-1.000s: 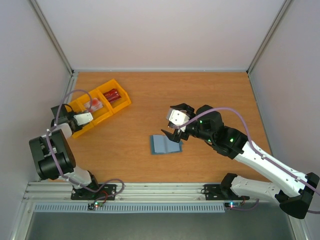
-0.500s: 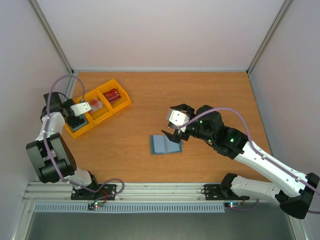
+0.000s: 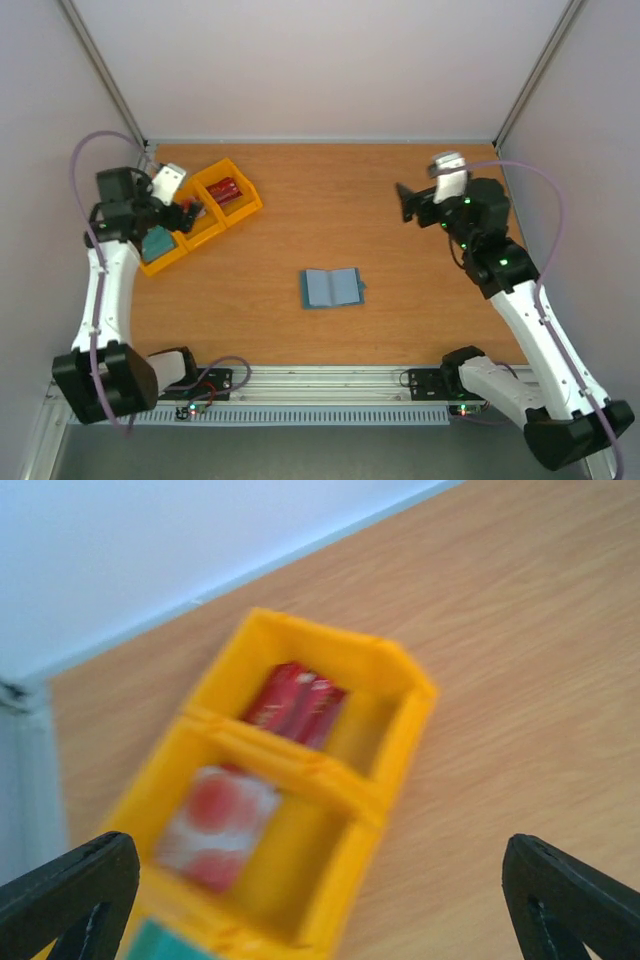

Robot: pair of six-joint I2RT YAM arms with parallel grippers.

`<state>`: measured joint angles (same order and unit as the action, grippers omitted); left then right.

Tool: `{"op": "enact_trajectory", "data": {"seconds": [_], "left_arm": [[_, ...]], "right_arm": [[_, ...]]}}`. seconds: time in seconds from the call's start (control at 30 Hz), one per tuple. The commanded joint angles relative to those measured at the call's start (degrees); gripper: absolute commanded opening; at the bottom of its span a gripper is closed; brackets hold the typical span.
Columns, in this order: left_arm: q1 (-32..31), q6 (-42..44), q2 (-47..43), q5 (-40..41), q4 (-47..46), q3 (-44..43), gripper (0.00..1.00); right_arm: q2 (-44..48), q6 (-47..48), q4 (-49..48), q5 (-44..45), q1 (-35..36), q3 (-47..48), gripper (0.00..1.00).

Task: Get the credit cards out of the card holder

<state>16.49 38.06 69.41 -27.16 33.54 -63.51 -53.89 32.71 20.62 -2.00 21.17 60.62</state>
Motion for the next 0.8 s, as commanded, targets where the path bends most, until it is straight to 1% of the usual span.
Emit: {"op": "enact_trajectory", "data": {"seconds": [0.0,0.07,0.1,0.13,0.2,0.27,0.3,0.37,0.43,0.47,0.53,0.6,0.67,0.77], "left_arm": [[-9.0,-28.1,-5.7,7.7,-6.7,7.5,0.99],[-9.7,-36.2,-8.2,6.5,-9.1,9.6,0.99],[-9.9,-42.0,-9.5,6.7,-10.1,10.6,0.99],[-10.0,-45.4,-10.7,8.0,-10.1,11.2,0.99],[-10.1,-48.7,-12.4,11.4,-8.1,11.5,0.99],[-10.2,-48.6,-13.7,15.5,-4.8,11.8,0.99],[-10.2,-47.9,-13.9,16.7,-4.3,12.3,0.99],[-10.5,-40.1,-11.9,18.0,-1.7,11.9,0.99],[-10.6,-35.9,-7.5,23.4,-0.1,9.7,0.99],[-10.6,-35.4,-5.4,25.7,-0.6,8.5,0.99],[-10.7,-33.9,-1.8,29.8,-3.9,6.9,0.99],[-11.2,-33.5,1.1,32.3,-9.1,7.4,0.99],[-12.2,-33.7,2.2,34.9,-16.5,10.2,0.99],[-13.9,-34.3,3.1,35.7,-28.1,16.4,0.99]], "right_arm": [[2.7,-13.4,0.4,-1.4,-13.6,-2.9,0.99],[2.5,-15.9,-0.9,-0.6,-19.3,-6.1,0.99],[2.3,-17.4,-1.9,0.0,-22.5,-7.8,0.99],[2.1,-19.0,-3.6,0.5,-25.3,-10.3,0.98],[1.8,-22.2,-7.8,0.9,-30.5,-15.5,0.99],[0.7,-24.3,-12.7,1.6,-34.5,-20.9,0.99],[-0.4,-24.8,-15.1,3.4,-35.7,-23.3,0.99],[-3.2,-23.9,-20.7,4.8,-36.1,-27.4,0.98],[-6.0,-22.7,-29.4,2.8,-36.1,-32.0,0.99],[-7.4,-21.9,-33.5,0.3,-36.2,-33.7,0.98],[-10.0,-19.8,-40.4,-1.1,-36.1,-36.7,0.98],[-12.6,-18.3,-46.4,-0.7,-36.1,-39.2,0.98],[-15.8,-18.4,-52.8,-0.9,-36.0,-41.3,0.99],[-20.8,-18.0,-64.8,-3.6,-36.1,-44.9,0.99]]}}
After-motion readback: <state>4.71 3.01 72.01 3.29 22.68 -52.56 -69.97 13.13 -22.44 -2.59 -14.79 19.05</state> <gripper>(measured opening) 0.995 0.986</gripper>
